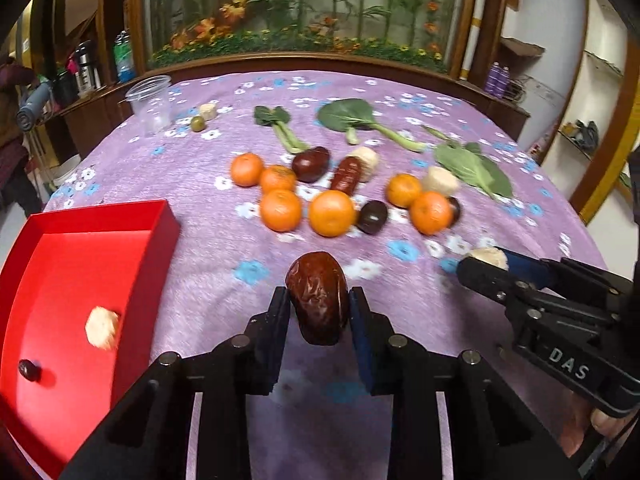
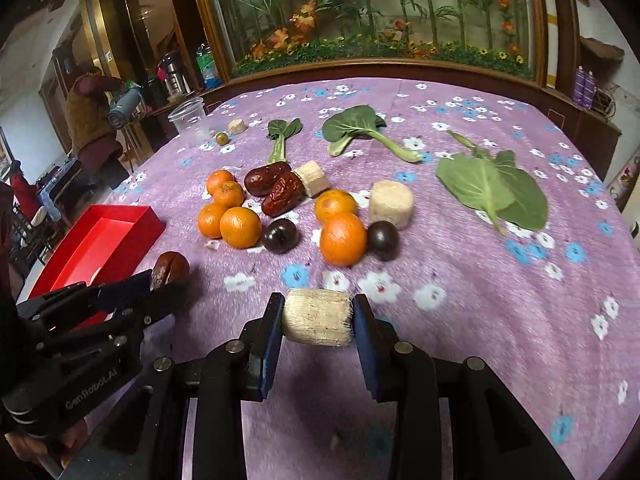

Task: Organize fruits
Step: 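Carry the date with the left tool while the right tool carries the yam over the red tray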

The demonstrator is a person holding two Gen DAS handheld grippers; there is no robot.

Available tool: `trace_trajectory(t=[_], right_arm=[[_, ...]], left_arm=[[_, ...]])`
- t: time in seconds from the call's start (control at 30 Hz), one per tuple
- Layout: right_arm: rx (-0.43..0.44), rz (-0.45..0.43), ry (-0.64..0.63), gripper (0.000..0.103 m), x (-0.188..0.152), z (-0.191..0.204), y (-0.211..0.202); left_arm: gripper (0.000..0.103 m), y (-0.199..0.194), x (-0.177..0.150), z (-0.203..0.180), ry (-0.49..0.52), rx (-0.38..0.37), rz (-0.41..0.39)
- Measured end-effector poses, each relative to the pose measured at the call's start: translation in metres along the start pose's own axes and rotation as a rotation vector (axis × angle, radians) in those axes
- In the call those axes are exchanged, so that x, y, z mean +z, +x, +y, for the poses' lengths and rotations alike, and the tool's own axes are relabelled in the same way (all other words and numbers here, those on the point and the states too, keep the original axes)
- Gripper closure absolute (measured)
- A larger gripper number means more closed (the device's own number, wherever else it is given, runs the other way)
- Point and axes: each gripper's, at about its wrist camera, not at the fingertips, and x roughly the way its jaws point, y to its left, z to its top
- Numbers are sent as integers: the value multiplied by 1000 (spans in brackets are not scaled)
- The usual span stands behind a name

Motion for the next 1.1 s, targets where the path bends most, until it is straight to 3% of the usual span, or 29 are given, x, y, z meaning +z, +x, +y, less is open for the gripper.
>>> trace_trajectory(t=[0.4,1.1], right_arm=[[-47,18,7,67,-21,0,-20],[-35,7,-57,66,-26,41,-29]], left_arm=[[74,-17,-22,-14,21,-27,19],[74,-42,-41,20,-30,46,13]])
